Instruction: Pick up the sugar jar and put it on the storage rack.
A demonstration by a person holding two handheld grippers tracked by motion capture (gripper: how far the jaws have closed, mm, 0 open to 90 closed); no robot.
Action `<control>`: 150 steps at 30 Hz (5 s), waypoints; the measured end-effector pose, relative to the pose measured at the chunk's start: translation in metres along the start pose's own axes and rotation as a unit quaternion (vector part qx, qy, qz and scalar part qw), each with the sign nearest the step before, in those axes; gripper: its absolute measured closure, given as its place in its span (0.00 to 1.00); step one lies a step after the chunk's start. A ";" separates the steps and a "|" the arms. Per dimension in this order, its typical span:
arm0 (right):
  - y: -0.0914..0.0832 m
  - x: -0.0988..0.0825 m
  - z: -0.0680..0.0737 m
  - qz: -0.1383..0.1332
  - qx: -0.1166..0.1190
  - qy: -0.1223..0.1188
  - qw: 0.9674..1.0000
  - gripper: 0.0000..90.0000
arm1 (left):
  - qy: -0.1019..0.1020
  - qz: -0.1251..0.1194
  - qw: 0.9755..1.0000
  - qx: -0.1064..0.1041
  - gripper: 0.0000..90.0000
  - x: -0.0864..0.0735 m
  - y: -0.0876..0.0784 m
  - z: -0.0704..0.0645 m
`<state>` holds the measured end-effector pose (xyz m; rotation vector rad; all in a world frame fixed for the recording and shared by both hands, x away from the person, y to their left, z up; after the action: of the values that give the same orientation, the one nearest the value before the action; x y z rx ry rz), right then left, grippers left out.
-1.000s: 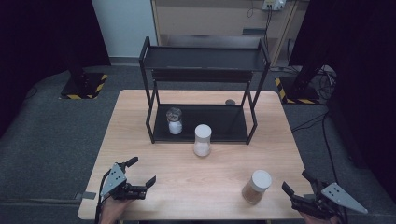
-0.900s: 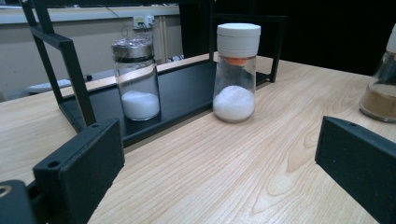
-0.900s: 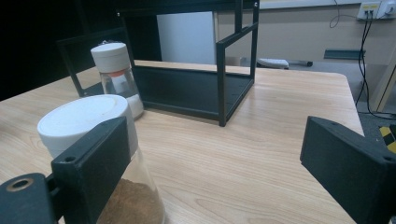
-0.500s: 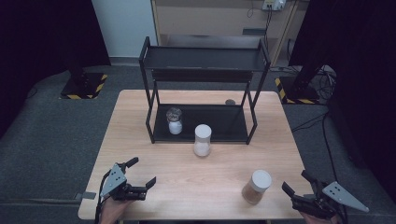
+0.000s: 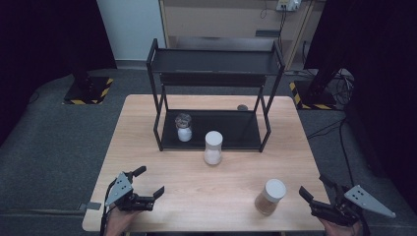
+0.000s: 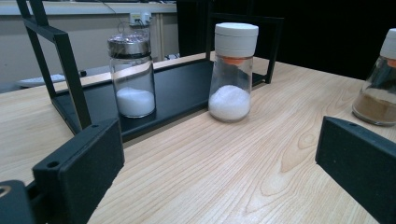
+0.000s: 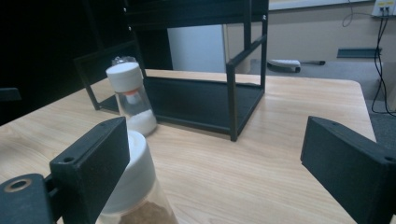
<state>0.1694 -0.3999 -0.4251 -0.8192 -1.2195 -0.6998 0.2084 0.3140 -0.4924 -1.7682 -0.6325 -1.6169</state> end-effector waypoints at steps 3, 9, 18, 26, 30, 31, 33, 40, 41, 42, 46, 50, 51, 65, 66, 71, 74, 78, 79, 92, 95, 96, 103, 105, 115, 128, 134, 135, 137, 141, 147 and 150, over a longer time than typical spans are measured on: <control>0.002 0.009 0.003 0.001 0.008 -0.005 1.000 0.09 | -0.001 -0.001 1.000 0.000 0.00 0.000 0.000 0.000; 0.012 0.029 0.009 0.006 0.021 -0.019 1.000 0.09 | -0.005 -0.002 1.000 0.001 0.00 -0.001 -0.001 0.001; 0.028 0.048 0.018 0.011 0.047 -0.026 0.998 0.09 | -0.008 -0.001 1.000 0.002 0.00 -0.001 -0.001 0.002; 0.047 0.064 0.027 0.022 0.067 -0.036 0.997 0.08 | -0.010 -0.004 1.000 0.000 0.00 -0.001 -0.001 0.002; 0.058 0.071 0.033 0.033 0.076 -0.040 0.996 0.08 | -0.010 -0.004 1.000 0.000 0.00 -0.002 -0.001 0.003; 0.061 0.072 0.035 0.035 0.078 -0.042 0.995 0.08 | -0.010 -0.004 1.000 0.000 0.00 -0.002 -0.001 0.003; 0.068 0.076 0.039 0.043 0.082 -0.040 0.995 0.08 | -0.010 -0.004 1.000 -0.001 0.00 -0.002 -0.001 0.003; 0.088 0.091 0.053 0.058 0.095 -0.050 0.992 0.08 | -0.012 -0.003 1.000 -0.003 0.00 -0.002 0.000 0.003; 0.090 0.093 0.054 0.060 0.098 -0.052 0.992 0.07 | -0.012 -0.003 1.000 -0.003 0.00 -0.002 0.000 0.003; 0.093 0.095 0.056 0.063 0.100 -0.053 0.992 0.07 | -0.012 -0.004 1.000 -0.004 0.00 -0.002 -0.001 0.003; 0.104 0.101 0.063 0.070 0.108 -0.060 0.990 0.07 | -0.012 -0.005 1.000 -0.005 0.00 -0.003 -0.001 0.003; 0.113 0.105 0.068 0.076 0.114 -0.060 0.989 0.07 | -0.012 -0.005 1.000 -0.005 0.00 -0.003 -0.001 0.004; 0.115 0.106 0.070 0.077 0.115 -0.062 0.989 0.07 | -0.012 -0.006 1.000 -0.006 0.00 -0.003 -0.001 0.004; 0.161 0.125 0.095 0.099 0.133 -0.075 0.983 0.08 | -0.009 -0.005 1.000 -0.007 0.00 -0.003 -0.001 0.004; 0.165 0.125 0.096 0.102 0.134 -0.076 0.983 0.08 | -0.009 -0.005 1.000 -0.008 0.00 -0.003 -0.001 0.004; 0.177 0.126 0.101 0.114 0.133 -0.074 0.982 0.08 | -0.007 -0.004 1.000 -0.009 0.00 -0.003 0.000 0.004; 0.184 0.126 0.104 0.119 0.133 -0.074 0.981 0.08 | -0.007 -0.004 1.000 -0.009 0.00 -0.003 0.000 0.004; 0.194 0.126 0.108 0.125 0.130 -0.073 0.981 0.08 | -0.007 -0.005 1.000 -0.009 0.00 -0.003 0.000 0.004; 0.197 0.127 0.109 0.127 0.129 -0.075 0.981 0.08 | -0.007 -0.004 1.000 -0.009 0.00 -0.003 0.000 0.005; 0.233 0.122 0.125 0.144 0.101 -0.068 0.982 0.08 | -0.006 -0.004 1.000 -0.013 0.00 -0.003 0.000 0.005; 0.239 0.119 0.127 0.147 0.093 -0.065 0.983 0.08 | -0.007 -0.004 1.000 -0.013 0.00 -0.003 0.000 0.006; 0.241 0.119 0.129 0.149 0.090 -0.068 0.982 0.08 | -0.008 -0.005 1.000 -0.013 0.00 -0.003 0.000 0.006; 0.257 0.114 0.136 0.163 0.069 -0.068 0.982 0.09 | -0.008 -0.004 1.000 -0.013 0.00 -0.003 -0.001 0.006; 0.262 0.111 0.136 0.167 0.065 -0.066 0.982 0.09 | -0.008 -0.004 1.000 -0.014 0.00 -0.003 -0.001 0.007; 0.280 0.100 0.139 0.181 0.045 -0.063 0.980 0.09 | -0.009 -0.005 1.000 -0.013 0.00 -0.003 -0.001 0.007; 0.295 0.084 0.142 0.195 0.021 -0.062 0.979 0.13 | -0.010 -0.006 1.000 -0.014 0.00 -0.003 -0.001 0.008; 0.301 0.076 0.141 0.205 0.016 -0.065 0.976 0.17 | -0.010 -0.005 1.000 -0.014 0.00 -0.003 -0.001 0.008; 0.302 0.074 0.141 0.206 0.016 -0.064 0.976 0.18 | -0.010 -0.005 1.000 -0.015 0.00 -0.003 -0.001 0.008; 0.304 0.070 0.140 0.209 0.016 -0.063 0.976 0.18 | -0.010 -0.006 1.000 -0.015 0.00 -0.004 -0.001 0.009; 0.306 0.066 0.139 0.210 0.018 -0.061 0.976 0.20 | -0.009 -0.005 1.000 -0.015 0.00 -0.004 -0.001 0.008; 0.306 0.062 0.141 0.206 0.017 -0.068 0.976 0.28 | -0.009 -0.005 1.000 -0.015 0.00 -0.004 -0.001 0.009; 0.305 0.057 0.140 0.201 0.020 -0.067 0.977 0.31 | -0.009 -0.005 1.000 -0.014 0.00 -0.004 -0.001 0.009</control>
<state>0.3612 -0.1195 -0.3989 -1.0550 -1.1360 -0.2932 0.2130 0.3214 -0.4961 -1.8051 -0.6305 -1.6261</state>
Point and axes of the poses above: each handheld gripper's, and its own axes: y roughly forward along the jaws, x roughly out of its top, z roughly to its left, the point moved 4 cm from there along y, roughly forward along the jaws, and after that the axes turned 2 degrees about -z, right-handed, at the moved point
